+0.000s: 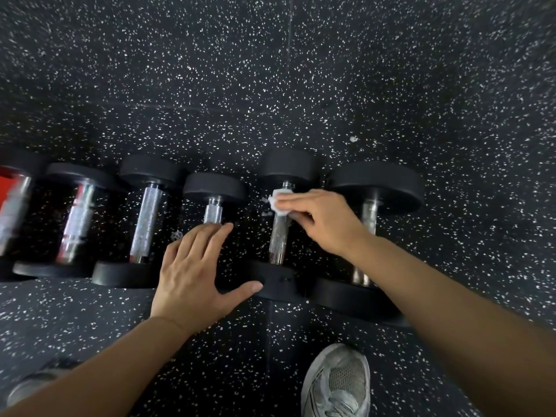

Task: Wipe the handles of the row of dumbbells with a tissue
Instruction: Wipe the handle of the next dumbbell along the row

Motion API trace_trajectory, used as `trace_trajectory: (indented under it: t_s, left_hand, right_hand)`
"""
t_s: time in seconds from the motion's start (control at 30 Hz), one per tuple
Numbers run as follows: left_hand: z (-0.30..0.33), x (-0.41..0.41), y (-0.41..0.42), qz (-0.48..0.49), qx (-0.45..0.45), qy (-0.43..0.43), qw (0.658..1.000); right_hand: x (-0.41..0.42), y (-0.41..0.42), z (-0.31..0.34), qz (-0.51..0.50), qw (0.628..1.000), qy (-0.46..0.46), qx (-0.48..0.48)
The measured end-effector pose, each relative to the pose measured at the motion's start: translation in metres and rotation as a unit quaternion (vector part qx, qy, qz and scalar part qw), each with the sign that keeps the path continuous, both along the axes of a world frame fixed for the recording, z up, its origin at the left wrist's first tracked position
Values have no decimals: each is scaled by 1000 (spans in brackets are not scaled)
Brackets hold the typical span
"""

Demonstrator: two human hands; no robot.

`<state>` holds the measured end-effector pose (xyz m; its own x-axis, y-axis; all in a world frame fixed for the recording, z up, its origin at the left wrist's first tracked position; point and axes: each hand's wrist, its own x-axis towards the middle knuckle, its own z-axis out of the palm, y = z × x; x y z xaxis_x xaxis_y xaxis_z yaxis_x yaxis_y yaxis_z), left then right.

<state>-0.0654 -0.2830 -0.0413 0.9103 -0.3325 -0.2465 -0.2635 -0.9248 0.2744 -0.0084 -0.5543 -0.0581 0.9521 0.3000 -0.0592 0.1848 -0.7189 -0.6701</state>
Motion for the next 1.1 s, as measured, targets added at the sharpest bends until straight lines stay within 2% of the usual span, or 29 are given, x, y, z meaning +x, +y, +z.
trace_trajectory:
  t_s: [0.17, 0.23, 0.3, 0.37, 0.43, 0.47, 0.6, 0.67, 1.0, 1.1]
  left_hand:
    - [0, 0, -1, 10, -9, 2, 1000]
    - [0, 0, -2, 20, -11, 4, 1000]
    - [0, 1, -2, 23, -11, 5, 1000]
    - [0, 1, -2, 24, -14, 7, 1000]
    - [1, 1, -3, 25, -19, 10, 999]
    - [1, 1, -3, 25, -21, 12, 999]
    - [2, 2, -1, 24, -26, 21, 999]
    - [2, 2, 0, 23, -30, 23, 999]
    - [2, 2, 0, 15, -18, 29, 999]
    - [3, 1, -3, 25, -16, 28, 999]
  right_hand:
    - [-17, 7, 9, 148, 979, 139, -17]
    - [-23, 7, 10, 159, 969, 186, 16]
    - [-26, 4, 14, 92, 978, 171, 74]
    - [-21, -4, 16, -22, 989, 90, 117]
    - [-11, -12, 16, -97, 987, 45, 124]
    - [-7, -13, 16, -102, 986, 44, 122]
    - [-5, -4, 5, -47, 997, 15, 61]
    - [-7, -4, 2, -55, 996, 19, 65]
    - [-21, 4, 11, 82, 973, 204, 73]
    - [-19, 3, 11, 32, 982, 158, 104]
